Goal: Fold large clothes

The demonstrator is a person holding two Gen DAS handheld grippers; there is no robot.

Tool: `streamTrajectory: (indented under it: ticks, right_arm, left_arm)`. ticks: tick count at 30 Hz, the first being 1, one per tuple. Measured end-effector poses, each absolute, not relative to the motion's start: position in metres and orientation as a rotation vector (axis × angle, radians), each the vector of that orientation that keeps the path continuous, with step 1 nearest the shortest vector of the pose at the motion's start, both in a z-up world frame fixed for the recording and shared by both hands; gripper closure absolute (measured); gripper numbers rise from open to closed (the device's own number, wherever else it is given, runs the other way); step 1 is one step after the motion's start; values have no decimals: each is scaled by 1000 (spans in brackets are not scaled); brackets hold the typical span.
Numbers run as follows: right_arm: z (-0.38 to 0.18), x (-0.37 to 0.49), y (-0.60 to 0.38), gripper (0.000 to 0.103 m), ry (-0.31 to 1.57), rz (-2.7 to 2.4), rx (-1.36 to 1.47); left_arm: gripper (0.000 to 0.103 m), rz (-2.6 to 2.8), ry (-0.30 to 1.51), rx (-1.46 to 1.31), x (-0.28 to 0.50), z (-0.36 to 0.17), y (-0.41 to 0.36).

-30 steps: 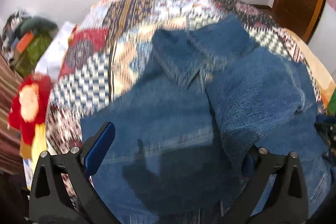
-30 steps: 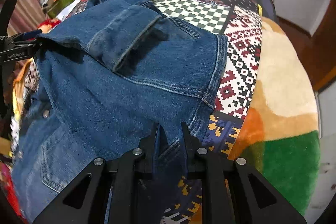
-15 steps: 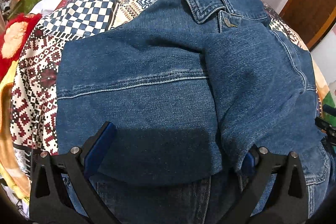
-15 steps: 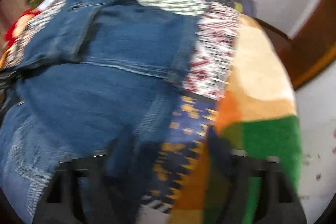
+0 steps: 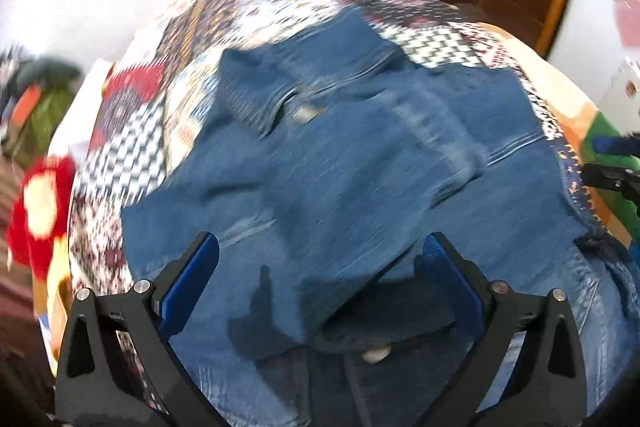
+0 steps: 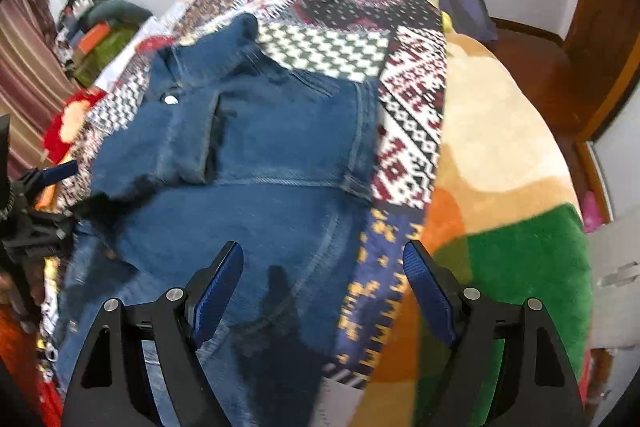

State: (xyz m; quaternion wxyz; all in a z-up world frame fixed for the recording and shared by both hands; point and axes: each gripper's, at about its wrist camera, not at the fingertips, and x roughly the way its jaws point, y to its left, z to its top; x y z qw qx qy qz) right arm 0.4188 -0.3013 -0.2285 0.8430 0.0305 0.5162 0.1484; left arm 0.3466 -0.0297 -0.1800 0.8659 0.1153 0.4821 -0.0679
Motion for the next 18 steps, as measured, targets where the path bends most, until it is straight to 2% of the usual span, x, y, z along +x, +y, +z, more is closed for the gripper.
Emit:
streamTrajectory:
  ticks: [7,8,12,15,17,18]
  right_arm:
    - [-239,428,-291,22,1124,353,87]
    - [-242,429,-290,22,1133,352,88]
    - [-256,434,-295,22,1167,345,110]
    - [-264,437,-299,22,1190,333,120]
    - [-268,439,-300,23,1205,325,123]
    - [-270,440,-300,22,1213,322,122]
  left_arm:
    - [0,-211,1058,339,382,-207,-71]
    - [4,-205,1052,370,387,-214,-76]
    - [6,-177,1036,408,395,-228,-81]
    - [23,-177,1006,410,392,-225,-80]
    - [46,-167,991,422,390,-224,-82]
    - [51,-156,980,430,389,-222,-81]
